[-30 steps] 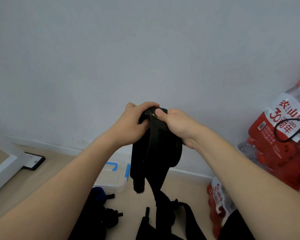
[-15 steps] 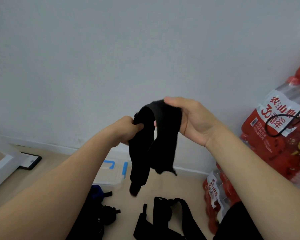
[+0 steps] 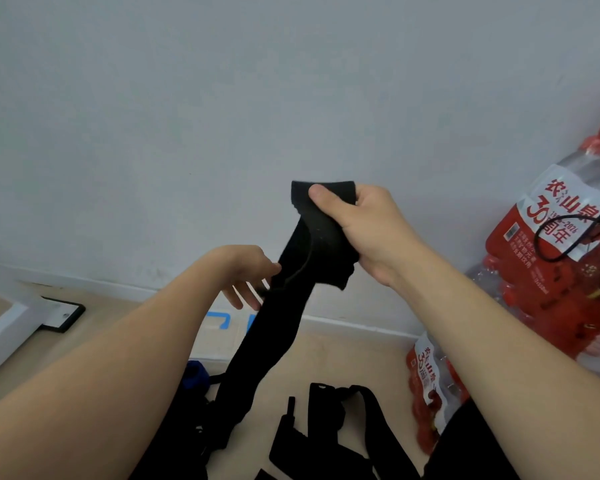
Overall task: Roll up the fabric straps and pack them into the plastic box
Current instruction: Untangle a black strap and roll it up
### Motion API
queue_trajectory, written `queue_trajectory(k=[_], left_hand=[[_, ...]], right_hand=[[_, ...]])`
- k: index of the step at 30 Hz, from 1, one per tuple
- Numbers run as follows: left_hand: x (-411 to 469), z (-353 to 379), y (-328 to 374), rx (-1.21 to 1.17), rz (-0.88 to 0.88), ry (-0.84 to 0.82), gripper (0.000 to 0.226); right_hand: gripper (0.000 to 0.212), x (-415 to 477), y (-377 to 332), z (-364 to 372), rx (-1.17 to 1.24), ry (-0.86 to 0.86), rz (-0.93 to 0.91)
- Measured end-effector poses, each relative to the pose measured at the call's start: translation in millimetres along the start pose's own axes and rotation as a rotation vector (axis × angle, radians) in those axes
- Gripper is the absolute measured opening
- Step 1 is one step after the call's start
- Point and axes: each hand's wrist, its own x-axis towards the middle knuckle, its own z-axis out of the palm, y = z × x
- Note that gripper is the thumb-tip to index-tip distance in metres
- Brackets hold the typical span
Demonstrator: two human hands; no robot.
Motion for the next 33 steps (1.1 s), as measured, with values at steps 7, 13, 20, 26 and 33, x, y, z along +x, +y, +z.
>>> queue_trajectory(k=[7, 13, 20, 26, 33], left_hand=[[-3.5, -9.8, 0.1, -0.139, -0.038, 0.011, 0.037], [-22.0, -25.0, 8.2, -0.656, 0.201, 0.107, 0.072], [-36.0, -17.5, 10.7, -0.549, 0.592, 0.206, 0.022], [-38.9, -13.6, 14.9, -0.659, 0.684, 0.512, 0.030], [-39.8, -17.0, 13.2, -0.457, 0.859, 0.502, 0.036]], right_hand=[[0.020, 12.0, 13.5, 24.6, 0.119, -0.105, 0.174], [0.034, 31.0, 24.3, 32.9, 0.066, -0.030, 0.243], [0.022, 37.7, 25.2, 22.8, -0.082, 0.031, 0.156], [0.047, 29.2, 19.4, 18.0, -0.079, 0.094, 0.002], [0.012, 24.0, 13.2, 6.4, -0.450, 0.002, -0.199]])
